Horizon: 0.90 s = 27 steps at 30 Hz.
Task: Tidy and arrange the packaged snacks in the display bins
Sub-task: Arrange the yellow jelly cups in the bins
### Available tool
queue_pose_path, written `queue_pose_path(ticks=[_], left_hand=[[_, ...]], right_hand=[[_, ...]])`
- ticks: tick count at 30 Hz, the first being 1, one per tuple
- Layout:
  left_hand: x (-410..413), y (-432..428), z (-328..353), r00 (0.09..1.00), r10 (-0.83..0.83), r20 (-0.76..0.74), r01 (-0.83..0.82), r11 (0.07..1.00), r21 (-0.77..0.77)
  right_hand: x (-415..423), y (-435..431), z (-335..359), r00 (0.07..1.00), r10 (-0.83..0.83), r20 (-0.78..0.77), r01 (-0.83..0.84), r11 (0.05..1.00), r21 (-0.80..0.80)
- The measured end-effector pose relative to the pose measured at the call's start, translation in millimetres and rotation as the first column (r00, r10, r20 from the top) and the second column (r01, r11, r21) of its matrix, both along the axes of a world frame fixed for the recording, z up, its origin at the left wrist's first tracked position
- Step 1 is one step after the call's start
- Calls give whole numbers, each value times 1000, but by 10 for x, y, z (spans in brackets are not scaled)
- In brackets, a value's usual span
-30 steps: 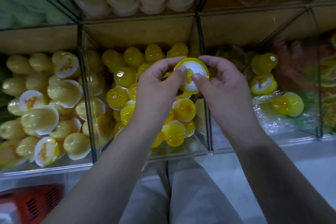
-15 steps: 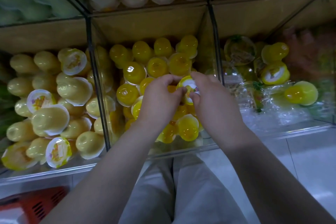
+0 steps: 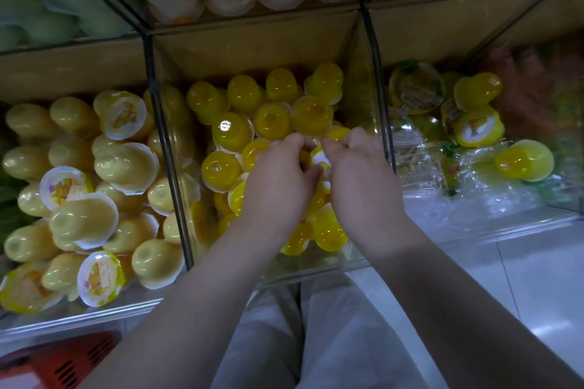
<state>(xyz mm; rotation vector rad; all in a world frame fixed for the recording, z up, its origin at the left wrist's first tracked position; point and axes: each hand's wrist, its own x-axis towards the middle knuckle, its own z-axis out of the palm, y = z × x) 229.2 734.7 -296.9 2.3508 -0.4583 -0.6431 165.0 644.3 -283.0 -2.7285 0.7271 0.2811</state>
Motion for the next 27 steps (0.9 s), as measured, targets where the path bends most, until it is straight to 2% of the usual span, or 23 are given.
queue_pose_path(ticks=[8, 12, 15, 18, 21, 24, 27], left_hand=[[-15, -29, 3, 995, 74, 66, -75, 997, 5], [44, -28, -66, 997, 29, 72, -27, 999, -37], [30, -9, -82, 994, 106, 38, -97, 977, -191], [-18, -17, 21, 970, 209, -127, -243, 874, -420], [-68, -79, 164, 897, 160, -411, -401, 685, -608], [-88, -183, 271, 853, 58, -519, -458, 558, -691], [-93, -324, 370, 835, 8, -550, -467, 538, -702]], right_hand=[[-24, 94, -210, 971, -86, 223, 86, 996, 9], [4, 16, -291, 956, -120, 267, 87, 987, 133], [-3, -67, -274, 947, -136, 291, 48, 956, 290], [-53, -81, -138, 858, -343, 383, 81, 826, 558], [-72, -78, 44, 754, -541, 371, 56, 617, 785], [-64, -130, 127, 666, -630, 400, -33, 510, 859], [-63, -238, 205, 576, -719, 389, -71, 430, 900]])
